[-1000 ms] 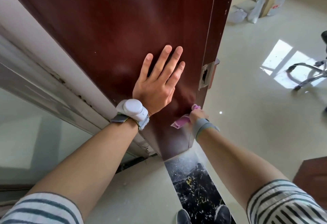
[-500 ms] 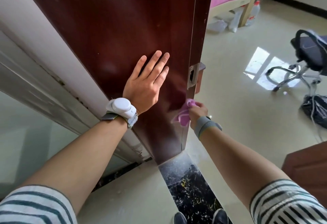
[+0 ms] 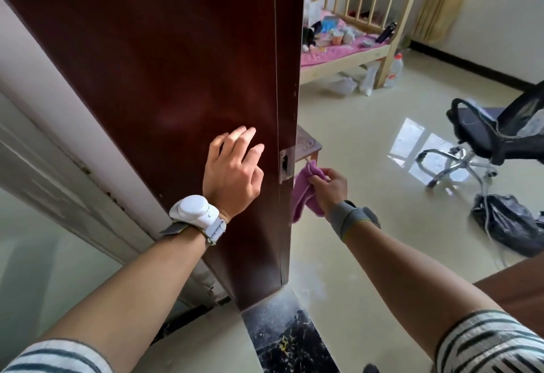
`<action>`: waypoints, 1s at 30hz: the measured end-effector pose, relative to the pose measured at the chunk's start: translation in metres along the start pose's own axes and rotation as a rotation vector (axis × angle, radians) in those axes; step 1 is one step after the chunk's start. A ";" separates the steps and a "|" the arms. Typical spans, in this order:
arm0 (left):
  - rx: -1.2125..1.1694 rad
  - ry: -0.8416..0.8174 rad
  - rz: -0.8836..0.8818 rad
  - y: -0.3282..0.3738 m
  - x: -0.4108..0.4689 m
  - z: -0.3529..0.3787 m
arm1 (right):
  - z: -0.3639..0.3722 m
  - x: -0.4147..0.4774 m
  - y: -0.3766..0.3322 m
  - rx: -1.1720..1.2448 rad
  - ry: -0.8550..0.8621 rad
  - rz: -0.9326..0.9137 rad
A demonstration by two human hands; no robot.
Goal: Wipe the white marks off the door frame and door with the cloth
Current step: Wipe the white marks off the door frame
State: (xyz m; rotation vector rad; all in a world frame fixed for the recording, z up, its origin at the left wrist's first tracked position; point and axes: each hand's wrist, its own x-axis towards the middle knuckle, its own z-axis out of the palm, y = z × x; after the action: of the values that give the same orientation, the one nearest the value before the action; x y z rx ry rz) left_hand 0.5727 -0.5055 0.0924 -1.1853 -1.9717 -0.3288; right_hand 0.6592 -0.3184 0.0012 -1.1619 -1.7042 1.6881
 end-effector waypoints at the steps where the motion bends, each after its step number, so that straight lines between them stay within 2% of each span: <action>1: -0.001 0.001 -0.011 0.004 0.006 0.001 | -0.005 0.005 -0.005 0.007 -0.016 -0.020; 8: 0.114 0.102 -0.085 0.025 0.044 0.010 | -0.017 0.057 -0.044 -0.121 -0.138 -0.237; 16: 0.338 0.253 -0.320 0.038 0.097 0.012 | -0.019 0.102 -0.087 -0.268 -0.448 -0.566; 19: 0.429 0.300 -0.391 0.037 0.119 0.010 | -0.021 0.120 -0.107 -0.234 -0.567 -0.626; 24: 0.509 0.327 -0.427 0.033 0.129 0.016 | -0.015 0.132 -0.137 -0.132 -0.672 -0.723; 30: 0.574 0.380 -0.436 0.027 0.131 0.031 | 0.007 0.149 -0.158 0.006 -0.744 -0.681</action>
State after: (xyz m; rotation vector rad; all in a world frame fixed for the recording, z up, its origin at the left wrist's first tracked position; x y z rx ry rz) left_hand 0.5471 -0.3916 0.1645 -0.2993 -1.7915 -0.1677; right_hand 0.5374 -0.1820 0.1188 0.1461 -2.1520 1.7300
